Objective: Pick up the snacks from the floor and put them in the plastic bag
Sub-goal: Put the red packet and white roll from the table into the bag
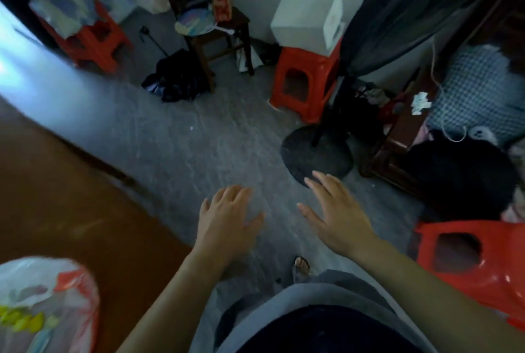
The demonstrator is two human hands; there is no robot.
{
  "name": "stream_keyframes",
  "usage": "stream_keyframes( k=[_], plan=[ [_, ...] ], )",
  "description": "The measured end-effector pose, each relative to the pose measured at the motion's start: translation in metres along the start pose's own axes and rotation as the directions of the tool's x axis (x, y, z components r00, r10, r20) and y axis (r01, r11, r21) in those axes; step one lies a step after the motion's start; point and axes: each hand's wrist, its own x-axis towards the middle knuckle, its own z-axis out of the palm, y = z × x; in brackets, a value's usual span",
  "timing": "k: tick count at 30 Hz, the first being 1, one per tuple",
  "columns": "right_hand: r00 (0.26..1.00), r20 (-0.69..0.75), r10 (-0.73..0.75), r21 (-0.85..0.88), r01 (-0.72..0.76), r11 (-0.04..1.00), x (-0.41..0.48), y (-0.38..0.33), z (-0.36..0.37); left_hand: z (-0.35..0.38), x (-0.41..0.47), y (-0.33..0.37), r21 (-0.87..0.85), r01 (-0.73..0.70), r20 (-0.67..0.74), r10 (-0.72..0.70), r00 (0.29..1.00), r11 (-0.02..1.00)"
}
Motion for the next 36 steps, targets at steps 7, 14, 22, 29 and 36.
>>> stream_keyframes(
  k=[7, 14, 22, 29, 36],
  plan=[
    [1.000, -0.004, -0.023, 0.059, 0.024, 0.998, 0.069, 0.029, -0.042, -0.028, 0.079, 0.042, -0.028, -0.001, -0.072, -0.001, 0.997, 1.000],
    [0.989, 0.080, -0.126, 0.115, 0.117, 0.986, 0.163, -0.001, -0.041, -0.039, 0.125, -0.004, -0.072, 0.194, -0.065, -0.199, 0.978, 0.978],
    [0.945, 0.140, -0.297, 0.069, 0.290, 0.954, 0.324, -0.091, -0.035, -0.099, 0.212, -0.097, -0.193, 0.332, -0.191, -0.367, 0.910, 0.923],
    [0.843, 0.204, -0.497, 0.103, 0.487, 0.867, 0.436, -0.203, -0.030, -0.176, 0.272, -0.186, -0.204, 0.463, -0.352, -0.506, 0.788, 0.863],
    [0.670, 0.379, -0.638, 0.114, 0.650, 0.751, 0.517, -0.284, 0.009, -0.176, 0.279, -0.253, -0.338, 0.629, -0.288, -0.713, 0.639, 0.700]
  ],
)
